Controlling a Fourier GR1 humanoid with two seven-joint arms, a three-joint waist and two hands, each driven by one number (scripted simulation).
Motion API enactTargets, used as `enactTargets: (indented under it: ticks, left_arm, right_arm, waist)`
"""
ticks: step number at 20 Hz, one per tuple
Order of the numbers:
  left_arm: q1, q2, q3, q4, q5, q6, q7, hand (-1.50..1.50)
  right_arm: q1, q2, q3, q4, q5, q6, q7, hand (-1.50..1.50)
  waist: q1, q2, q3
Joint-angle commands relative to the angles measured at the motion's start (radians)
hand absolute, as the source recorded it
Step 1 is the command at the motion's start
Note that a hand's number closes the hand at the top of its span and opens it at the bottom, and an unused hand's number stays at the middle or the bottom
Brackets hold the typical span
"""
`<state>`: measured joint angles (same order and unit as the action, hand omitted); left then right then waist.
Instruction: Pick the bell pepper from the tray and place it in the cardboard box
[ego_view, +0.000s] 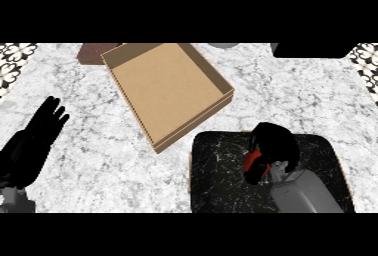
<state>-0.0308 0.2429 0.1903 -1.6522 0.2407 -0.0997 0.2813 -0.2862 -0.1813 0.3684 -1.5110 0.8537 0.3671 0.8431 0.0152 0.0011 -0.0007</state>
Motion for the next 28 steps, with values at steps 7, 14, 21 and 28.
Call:
enactTargets:
  ticks: [7, 14, 21, 28]
  left_arm:
    - [-0.115, -0.032, -0.109, -0.008, -0.018, -0.035, 0.017, 0.00]
    - [-0.159, -0.043, -0.126, 0.029, -0.028, -0.028, 0.035, 0.00]
    - [-0.169, -0.056, -0.142, 0.065, -0.045, -0.026, 0.027, 0.00]
    - [-0.160, -0.043, -0.120, 0.082, -0.040, -0.026, 0.026, 0.00]
  right_arm:
    - [-0.395, 0.179, 0.238, 0.222, -0.040, -0.099, 0.174, 1.50]
    - [-0.675, 0.181, 0.246, 0.357, -0.089, -0.205, 0.235, 1.50]
    - [-0.944, 0.181, 0.272, 0.425, -0.078, -0.320, 0.307, 1.50]
    - [-1.142, 0.181, 0.255, 0.552, -0.032, -0.400, 0.443, 1.50]
  waist:
    - [0.193, 0.038, -0.001]
    - [0.211, 0.035, -0.003]
    - [0.215, 0.025, -0.007]
    - [0.193, 0.018, -0.009]
